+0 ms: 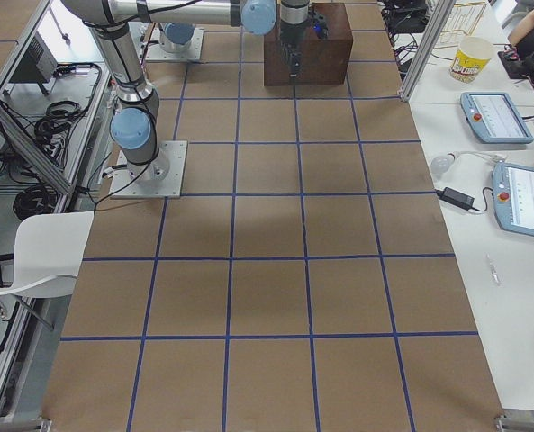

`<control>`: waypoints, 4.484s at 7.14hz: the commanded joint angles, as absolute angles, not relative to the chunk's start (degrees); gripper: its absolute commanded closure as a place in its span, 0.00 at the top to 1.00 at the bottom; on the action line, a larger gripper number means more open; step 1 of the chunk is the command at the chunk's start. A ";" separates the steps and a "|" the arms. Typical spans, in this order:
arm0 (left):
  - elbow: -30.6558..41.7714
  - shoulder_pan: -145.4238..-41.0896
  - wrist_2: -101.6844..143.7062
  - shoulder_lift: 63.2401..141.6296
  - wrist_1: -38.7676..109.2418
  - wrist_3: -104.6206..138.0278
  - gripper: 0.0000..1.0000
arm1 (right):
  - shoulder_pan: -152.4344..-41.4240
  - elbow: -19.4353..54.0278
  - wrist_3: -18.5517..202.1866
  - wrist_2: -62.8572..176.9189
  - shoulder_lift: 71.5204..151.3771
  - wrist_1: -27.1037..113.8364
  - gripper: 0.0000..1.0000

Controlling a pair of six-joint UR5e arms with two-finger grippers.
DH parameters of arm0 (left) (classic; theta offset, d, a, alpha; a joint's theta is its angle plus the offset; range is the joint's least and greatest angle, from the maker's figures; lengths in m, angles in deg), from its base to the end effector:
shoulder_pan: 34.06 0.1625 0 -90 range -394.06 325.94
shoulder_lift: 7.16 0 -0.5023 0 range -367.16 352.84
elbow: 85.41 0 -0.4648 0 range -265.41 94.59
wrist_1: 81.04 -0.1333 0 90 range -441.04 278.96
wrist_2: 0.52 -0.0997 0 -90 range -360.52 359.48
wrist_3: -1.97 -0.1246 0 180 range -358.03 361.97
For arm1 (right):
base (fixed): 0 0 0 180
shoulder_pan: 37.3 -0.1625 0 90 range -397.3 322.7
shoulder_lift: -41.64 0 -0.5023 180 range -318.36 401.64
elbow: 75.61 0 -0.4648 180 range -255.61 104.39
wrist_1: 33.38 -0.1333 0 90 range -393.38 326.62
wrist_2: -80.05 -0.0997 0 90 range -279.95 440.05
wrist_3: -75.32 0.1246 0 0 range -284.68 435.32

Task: Open drawer and put corn inside
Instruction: 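Close the left gripper on the white drawer handle, then pull the drawer outward from the cabinet with the left gripper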

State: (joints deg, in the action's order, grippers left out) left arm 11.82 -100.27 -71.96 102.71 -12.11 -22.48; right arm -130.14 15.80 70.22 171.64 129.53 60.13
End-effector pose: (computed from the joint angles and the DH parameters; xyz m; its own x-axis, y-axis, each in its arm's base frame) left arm 0.1125 -0.6840 0.2952 -0.9434 0.0007 0.3316 -0.0117 0.9993 -0.0354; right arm 0.1585 -0.5749 0.5114 -0.9900 -0.1381 0.0276 -0.1381 0.9904 0.0026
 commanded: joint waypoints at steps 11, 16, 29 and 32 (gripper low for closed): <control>10.92 -97.61 -72.42 102.97 -11.26 -31.42 1.00 | -130.20 15.80 70.22 171.63 129.53 60.14 1.00; 9.34 -96.29 -75.31 104.19 -10.82 -36.07 1.00 | -130.02 15.80 70.22 171.63 129.53 60.14 1.00; 0.99 -93.21 -79.61 107.53 -3.61 -42.85 1.00 | -130.20 15.80 70.22 171.63 129.53 60.14 1.00; 0.46 -92.86 -80.84 107.80 -3.61 -44.87 1.00 | -130.20 15.80 70.22 171.63 129.53 60.14 1.00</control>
State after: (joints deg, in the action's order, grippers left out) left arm 0.74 -92.92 -79.96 107.70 -3.68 -44.45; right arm -130.16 15.80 70.22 171.63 129.53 60.14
